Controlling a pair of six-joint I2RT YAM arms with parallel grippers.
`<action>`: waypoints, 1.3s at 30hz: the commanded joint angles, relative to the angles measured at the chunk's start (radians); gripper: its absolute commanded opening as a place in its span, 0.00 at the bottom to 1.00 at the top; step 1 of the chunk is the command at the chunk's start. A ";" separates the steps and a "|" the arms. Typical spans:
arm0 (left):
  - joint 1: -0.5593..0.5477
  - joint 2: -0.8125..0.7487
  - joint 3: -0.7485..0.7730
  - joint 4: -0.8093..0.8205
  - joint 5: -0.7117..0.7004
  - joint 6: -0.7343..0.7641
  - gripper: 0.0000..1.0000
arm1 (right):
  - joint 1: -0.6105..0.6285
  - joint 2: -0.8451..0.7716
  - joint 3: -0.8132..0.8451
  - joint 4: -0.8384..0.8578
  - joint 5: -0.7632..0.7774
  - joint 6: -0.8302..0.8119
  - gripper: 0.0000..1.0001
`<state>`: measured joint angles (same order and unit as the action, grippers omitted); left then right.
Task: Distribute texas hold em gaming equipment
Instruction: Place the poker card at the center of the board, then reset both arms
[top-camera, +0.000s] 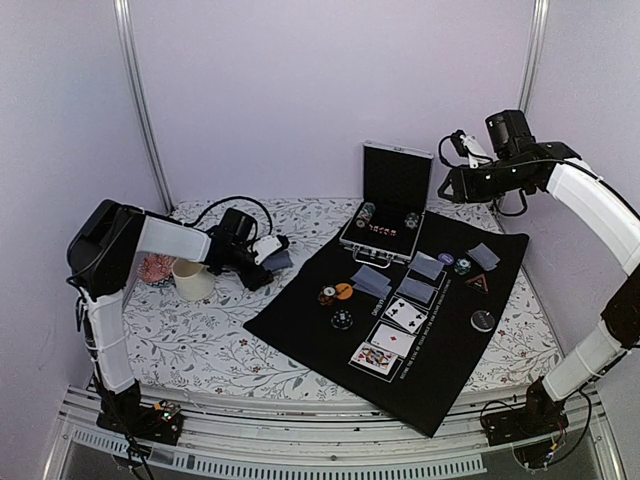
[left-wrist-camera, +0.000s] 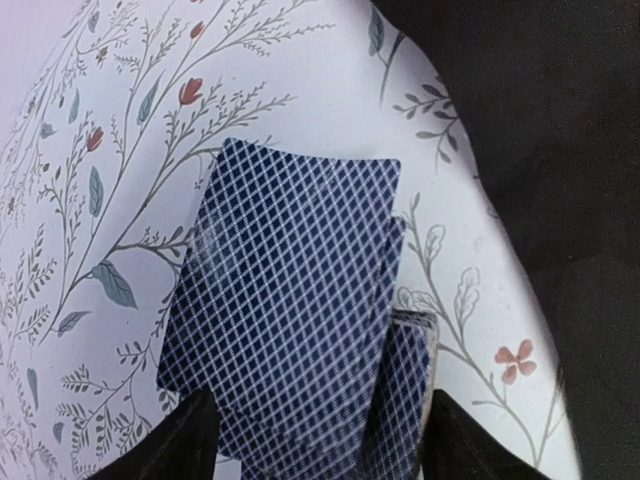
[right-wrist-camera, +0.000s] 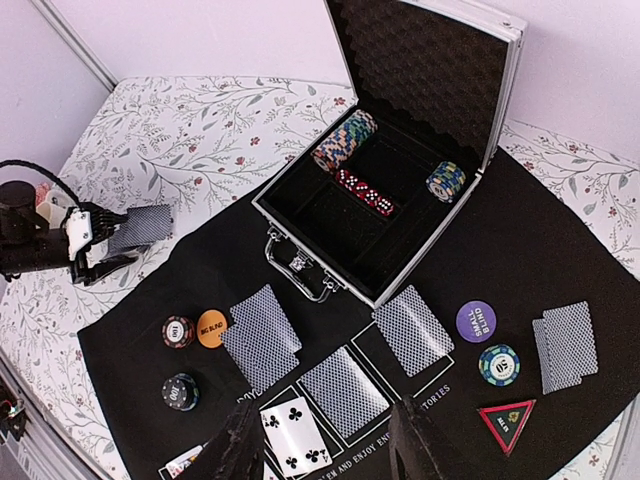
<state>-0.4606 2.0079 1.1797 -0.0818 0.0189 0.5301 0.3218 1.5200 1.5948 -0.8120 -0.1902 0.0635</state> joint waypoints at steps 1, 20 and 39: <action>0.011 0.034 -0.023 -0.172 0.076 0.027 0.74 | 0.009 -0.034 0.030 -0.014 0.020 0.004 0.45; 0.009 -0.458 -0.088 0.065 0.110 -0.150 0.98 | -0.289 -0.397 -0.493 0.599 -0.187 -0.025 0.99; 0.271 -0.670 -0.816 1.000 -0.677 -0.478 0.98 | -0.407 -0.215 -1.474 2.098 0.013 -0.096 0.99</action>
<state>-0.1978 1.2297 0.4278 0.6220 -0.4862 0.0566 -0.0723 1.1961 0.1425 0.8921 -0.1925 -0.0181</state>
